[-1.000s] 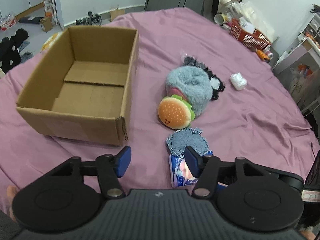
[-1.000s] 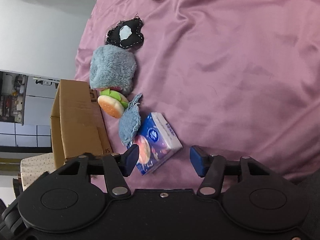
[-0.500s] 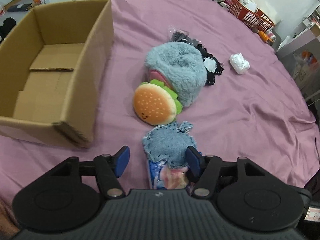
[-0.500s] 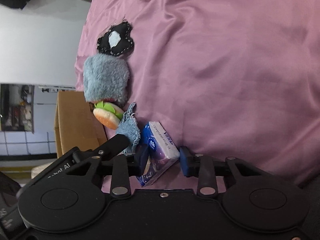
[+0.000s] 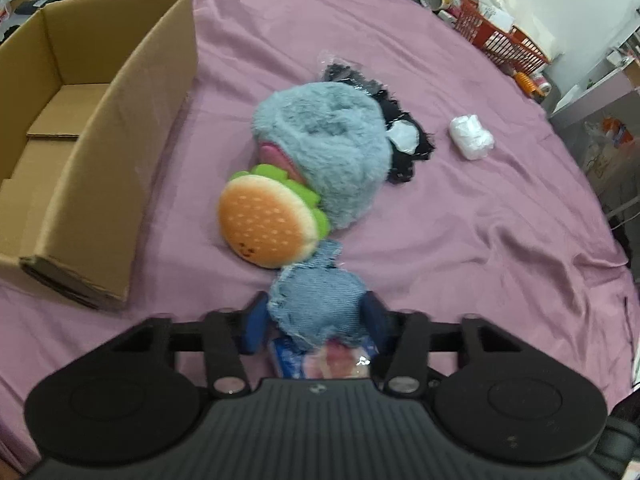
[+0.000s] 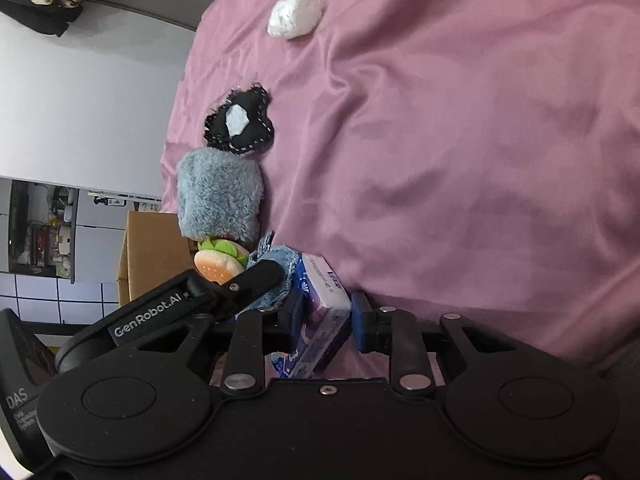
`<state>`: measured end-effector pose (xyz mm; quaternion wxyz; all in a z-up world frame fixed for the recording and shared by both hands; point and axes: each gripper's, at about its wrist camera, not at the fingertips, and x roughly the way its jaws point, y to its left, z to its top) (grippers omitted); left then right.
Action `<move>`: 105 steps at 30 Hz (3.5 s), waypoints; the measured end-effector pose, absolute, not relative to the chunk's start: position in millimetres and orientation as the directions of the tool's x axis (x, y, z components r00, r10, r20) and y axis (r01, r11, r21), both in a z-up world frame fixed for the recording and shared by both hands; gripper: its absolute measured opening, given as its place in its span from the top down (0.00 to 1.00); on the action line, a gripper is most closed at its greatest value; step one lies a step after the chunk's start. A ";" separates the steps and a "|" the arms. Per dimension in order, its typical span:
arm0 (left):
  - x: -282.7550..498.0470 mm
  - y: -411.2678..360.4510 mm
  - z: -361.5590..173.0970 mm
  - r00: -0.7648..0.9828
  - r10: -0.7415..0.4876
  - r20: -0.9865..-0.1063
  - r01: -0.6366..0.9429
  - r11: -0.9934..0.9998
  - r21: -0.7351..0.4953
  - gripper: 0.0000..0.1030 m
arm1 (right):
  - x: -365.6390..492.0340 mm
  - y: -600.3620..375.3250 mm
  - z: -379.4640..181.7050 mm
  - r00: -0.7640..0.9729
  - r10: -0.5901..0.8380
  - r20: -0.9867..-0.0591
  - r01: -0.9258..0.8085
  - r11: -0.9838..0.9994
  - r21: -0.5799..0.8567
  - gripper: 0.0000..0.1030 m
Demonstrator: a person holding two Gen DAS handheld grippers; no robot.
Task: Organize soft objects
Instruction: 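Grasp the blue denim plush with the left tool while the right tool grasps the tissue pack, then carry the denim plush into the box with the left tool while the right tool drops the tissue pack in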
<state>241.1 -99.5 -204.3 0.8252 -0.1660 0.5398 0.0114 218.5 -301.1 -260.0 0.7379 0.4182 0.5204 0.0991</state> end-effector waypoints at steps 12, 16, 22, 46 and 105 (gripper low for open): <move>223.7 -95.6 -177.7 0.475 -0.190 -0.859 -0.181 0.934 -0.307 0.75 | 211.1 -303.5 -229.6 0.516 0.510 -0.689 0.219 0.699 0.681 0.81; 214.6 -89.6 -161.7 0.511 -0.211 -0.833 -0.178 0.922 -0.343 0.75 | 208.4 -304.9 -210.2 0.542 0.468 -0.698 0.198 0.736 0.648 0.81; 201.0 -75.3 -130.5 0.580 -0.231 -0.781 -0.155 0.910 -0.384 0.75 | 202.1 -306.7 -178.4 0.595 0.423 -0.683 0.172 0.764 0.622 0.81; 172.4 38.3 -73.8 0.663 -0.192 -0.723 -0.202 0.884 -0.421 0.75 | 186.6 -202.3 -92.8 0.704 0.407 -0.582 0.011 0.813 0.582 0.81; 192.2 121.3 -111.4 0.663 -0.043 -0.747 -0.387 0.835 -0.392 0.30 | 217.1 -131.6 -113.0 0.567 0.492 -0.661 -0.051 0.822 0.568 0.72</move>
